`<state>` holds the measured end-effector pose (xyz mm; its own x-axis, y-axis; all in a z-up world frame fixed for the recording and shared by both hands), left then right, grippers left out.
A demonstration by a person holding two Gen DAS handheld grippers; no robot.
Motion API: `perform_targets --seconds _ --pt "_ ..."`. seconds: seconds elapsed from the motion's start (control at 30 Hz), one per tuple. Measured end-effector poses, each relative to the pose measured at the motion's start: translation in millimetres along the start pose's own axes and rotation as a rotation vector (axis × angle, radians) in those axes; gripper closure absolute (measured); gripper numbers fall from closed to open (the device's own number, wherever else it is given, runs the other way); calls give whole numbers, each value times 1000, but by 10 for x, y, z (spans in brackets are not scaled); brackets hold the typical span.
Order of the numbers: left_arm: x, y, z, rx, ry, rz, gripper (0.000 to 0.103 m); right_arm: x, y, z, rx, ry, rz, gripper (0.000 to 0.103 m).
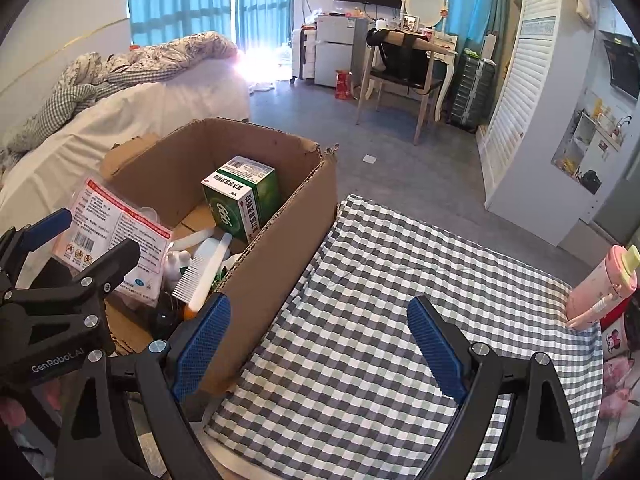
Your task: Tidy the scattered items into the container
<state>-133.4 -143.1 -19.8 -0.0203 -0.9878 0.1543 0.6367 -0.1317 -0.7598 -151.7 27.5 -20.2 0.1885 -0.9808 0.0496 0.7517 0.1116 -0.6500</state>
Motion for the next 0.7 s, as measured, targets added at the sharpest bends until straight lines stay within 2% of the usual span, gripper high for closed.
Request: perform_targets --seconds 0.33,0.57,0.7 --pt "4 15 -51 15 5 1 0 -24 5 -31 11 7 2 13" --pt "-8 33 -71 11 35 18 0 -50 10 -41 13 11 -3 13" --pt "10 27 -43 3 22 21 0 -61 19 -44 14 13 -5 13"
Point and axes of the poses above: each gripper's, at about its wrist camera, not at the fingertips, and z roughly against the way its jaws point, x to its left, y to its underside, the point moved 7 cm from there along -z, roughly the way its jaws point, and after that the axes turned 9 degrees about -z, right-handed, at the moved point
